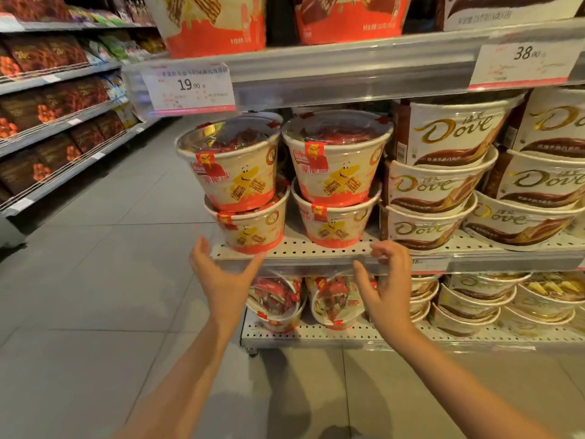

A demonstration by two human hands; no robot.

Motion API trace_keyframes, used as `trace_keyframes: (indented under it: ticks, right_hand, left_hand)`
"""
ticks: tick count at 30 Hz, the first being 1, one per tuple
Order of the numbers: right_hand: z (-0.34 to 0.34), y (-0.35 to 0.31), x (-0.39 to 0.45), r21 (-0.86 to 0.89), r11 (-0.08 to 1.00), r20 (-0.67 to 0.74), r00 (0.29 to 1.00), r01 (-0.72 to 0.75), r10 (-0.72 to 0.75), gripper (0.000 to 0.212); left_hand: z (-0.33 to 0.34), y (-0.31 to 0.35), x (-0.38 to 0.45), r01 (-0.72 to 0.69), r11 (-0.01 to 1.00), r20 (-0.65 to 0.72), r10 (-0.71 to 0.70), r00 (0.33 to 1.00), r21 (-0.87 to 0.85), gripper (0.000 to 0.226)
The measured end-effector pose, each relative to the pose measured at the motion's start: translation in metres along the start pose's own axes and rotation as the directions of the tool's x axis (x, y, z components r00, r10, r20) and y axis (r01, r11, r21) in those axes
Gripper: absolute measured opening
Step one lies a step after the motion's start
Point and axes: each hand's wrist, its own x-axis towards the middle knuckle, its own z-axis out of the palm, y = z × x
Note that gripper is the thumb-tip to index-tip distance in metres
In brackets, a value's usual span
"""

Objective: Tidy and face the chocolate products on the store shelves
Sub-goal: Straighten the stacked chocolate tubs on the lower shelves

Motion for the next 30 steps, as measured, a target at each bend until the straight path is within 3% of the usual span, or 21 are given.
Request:
trace_keyframes:
  ticks: [3, 6, 8, 12, 17, 22, 27, 30]
  right_hand:
    - [0.0, 0.031, -0.025, -0.03, 0.991, 0.095, 0.987, -0.128, 0.13, 0.016]
    - [0.005, 0.06, -0.042, -0.101, 0.952, 0.126, 0.946, -0.289, 0.3, 0.019]
    - [0.009, 0.076, -0.05, -0.135, 0.905, 0.142, 0.896, -0.404, 0.421, 0.033]
    - [0.02, 0.103, -0.059, -0.144, 0.838, 0.232, 0.805, -0.526, 0.546, 0.074]
    - [0.032, 0.118, -0.069, -0.05, 0.796, 0.314, 0.747, -0.603, 0.585, 0.095]
    - [0.039, 0.129, -0.073, 0.054, 0.787, 0.254, 0.771, -0.614, 0.584, 0.096]
    - [0.043, 0.133, -0.073, -0.009, 0.812, 0.212, 0.792, -0.584, 0.572, 0.081]
    - [0.037, 0.131, -0.071, 0.042, 0.834, 0.249, 0.814, -0.551, 0.525, 0.062]
  left_hand:
    - [0.002, -0.021, -0.012, 0.01, 0.992, -0.012, -0.009, 1.0, 0.127, 0.1]
    - [0.01, -0.029, -0.021, 0.012, 0.984, -0.102, 0.007, 0.995, 0.176, 0.096]
    - [0.017, -0.044, -0.027, 0.029, 0.975, -0.107, -0.006, 0.994, 0.219, 0.096]
    - [0.028, -0.08, -0.028, 0.21, 0.947, 0.003, -0.217, 0.976, 0.241, 0.11]
    - [0.037, -0.112, -0.024, 0.391, 0.9, 0.18, -0.424, 0.888, 0.19, 0.128]
    - [0.033, -0.124, -0.029, 0.524, 0.851, 0.303, -0.512, 0.804, 0.049, 0.094]
    - [0.034, -0.124, -0.034, 0.465, 0.885, 0.237, -0.455, 0.859, 0.013, 0.075]
    - [0.032, -0.122, -0.036, 0.421, 0.899, 0.266, -0.379, 0.886, -0.122, 0.056]
